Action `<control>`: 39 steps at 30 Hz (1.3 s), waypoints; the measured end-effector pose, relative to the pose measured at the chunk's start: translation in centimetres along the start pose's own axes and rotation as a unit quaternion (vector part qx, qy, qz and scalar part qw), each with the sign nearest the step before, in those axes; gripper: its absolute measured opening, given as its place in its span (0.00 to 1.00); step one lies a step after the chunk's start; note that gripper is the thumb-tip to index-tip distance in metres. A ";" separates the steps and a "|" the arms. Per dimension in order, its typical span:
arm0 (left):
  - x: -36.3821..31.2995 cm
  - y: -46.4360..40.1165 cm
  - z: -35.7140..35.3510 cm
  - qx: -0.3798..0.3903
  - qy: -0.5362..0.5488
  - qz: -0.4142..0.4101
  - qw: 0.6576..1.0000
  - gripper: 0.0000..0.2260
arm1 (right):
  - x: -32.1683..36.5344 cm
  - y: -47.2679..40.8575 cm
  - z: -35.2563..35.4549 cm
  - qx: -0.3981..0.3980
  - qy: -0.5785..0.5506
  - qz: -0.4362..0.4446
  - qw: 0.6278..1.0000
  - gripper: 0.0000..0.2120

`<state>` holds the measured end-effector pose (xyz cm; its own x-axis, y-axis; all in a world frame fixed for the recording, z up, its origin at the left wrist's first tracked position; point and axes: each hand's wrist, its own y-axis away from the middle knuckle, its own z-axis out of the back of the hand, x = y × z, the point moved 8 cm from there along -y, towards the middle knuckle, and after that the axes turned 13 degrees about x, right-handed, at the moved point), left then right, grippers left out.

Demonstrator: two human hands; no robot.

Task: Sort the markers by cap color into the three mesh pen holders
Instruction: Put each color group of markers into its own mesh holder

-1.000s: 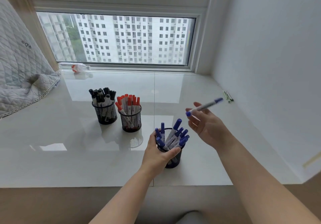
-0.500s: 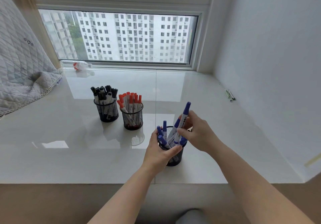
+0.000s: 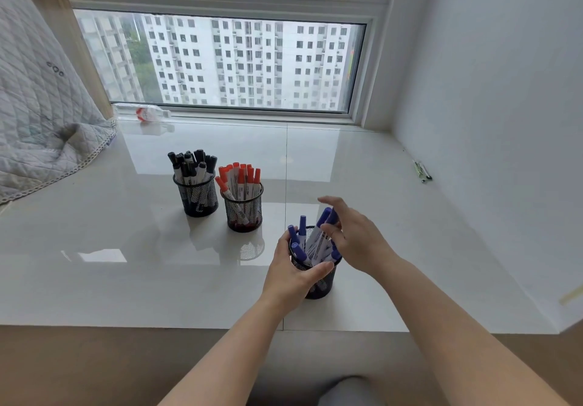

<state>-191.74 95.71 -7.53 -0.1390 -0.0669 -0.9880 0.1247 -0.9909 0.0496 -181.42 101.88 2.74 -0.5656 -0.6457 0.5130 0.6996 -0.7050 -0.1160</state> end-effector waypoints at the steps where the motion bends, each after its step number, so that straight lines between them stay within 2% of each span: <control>1: 0.0 0.0 0.0 -0.005 0.002 0.000 1.000 0.31 | -0.2 -0.2 -0.2 0.013 0.016 -0.010 1.000 0.21; 3: -0.2 0.1 0.1 -0.012 0.007 -0.008 1.000 0.30 | -0.6 -0.5 -0.4 0.027 0.034 -0.026 0.999 0.20; 7: -0.1 0.0 0.0 -0.005 0.029 -0.015 0.999 0.38 | -0.9 -0.9 -1.4 0.079 0.052 -0.065 0.993 0.18; 13: -0.1 -0.2 -0.1 0.002 0.038 -0.023 0.999 0.38 | -1.0 -1.2 -2.3 0.128 0.063 -0.084 0.986 0.19; 15: -0.2 0.0 0.0 0.003 0.021 -0.018 1.000 0.38 | -1.1 -0.8 -2.2 0.110 -0.017 -0.058 0.992 0.20; 17: 0.0 0.3 0.4 0.001 0.003 -0.017 1.000 0.38 | -1.6 0.8 -1.3 0.006 -0.209 -0.037 0.977 0.20; 18: 0.3 0.5 0.7 0.001 -0.002 -0.014 1.000 0.39 | -2.2 1.9 -0.9 -0.058 -0.295 -0.033 0.953 0.22; 20: 1.6 1.0 1.4 0.000 0.004 0.006 1.000 0.41 | -3.1 4.2 -1.8 -0.121 -0.345 -0.039 0.930 0.34; 22: 2.6 1.4 2.6 -0.004 0.002 0.014 1.000 0.39 | -3.7 5.7 -4.4 -0.111 -0.332 -0.052 0.935 0.45; 25: 3.2 1.2 5.6 -0.045 -0.019 0.006 0.999 0.29 | -4.6 6.0 -8.7 -0.066 -0.324 -0.099 0.938 0.51; 27: 3.6 0.8 8.0 -0.105 -0.022 0.010 0.994 0.25 | -4.9 5.3 -10.2 -0.060 -0.342 -0.122 0.930 0.48; 30: 4.0 0.6 11.1 -0.217 -0.032 0.013 0.975 0.22 | -5.5 4.1 -10.6 -0.092 -0.330 -0.158 0.926 0.34; 32: 4.0 0.1 12.5 -0.264 -0.032 0.007 0.964 0.22 | -5.8 3.4 -10.6 -0.111 -0.321 -0.177 0.924 0.29; 36: 3.9 -2.2 13.7 -0.276 -0.060 -0.004 0.959 0.30 | -7.3 1.7 -10.0 -0.141 -0.300 -0.207 0.921 0.28; 39: 4.2 -3.8 14.3 -0.274 -0.083 -0.008 0.958 0.36 | -9.3 -0.2 -9.4 -0.143 -0.283 -0.223 0.922 0.32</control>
<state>-206.87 97.48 -9.73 -0.2941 -0.1152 -0.9488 0.6125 -0.7848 -0.0945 -180.35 105.26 -9.97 -0.3943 -0.0732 0.9161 0.2628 -0.9642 0.0360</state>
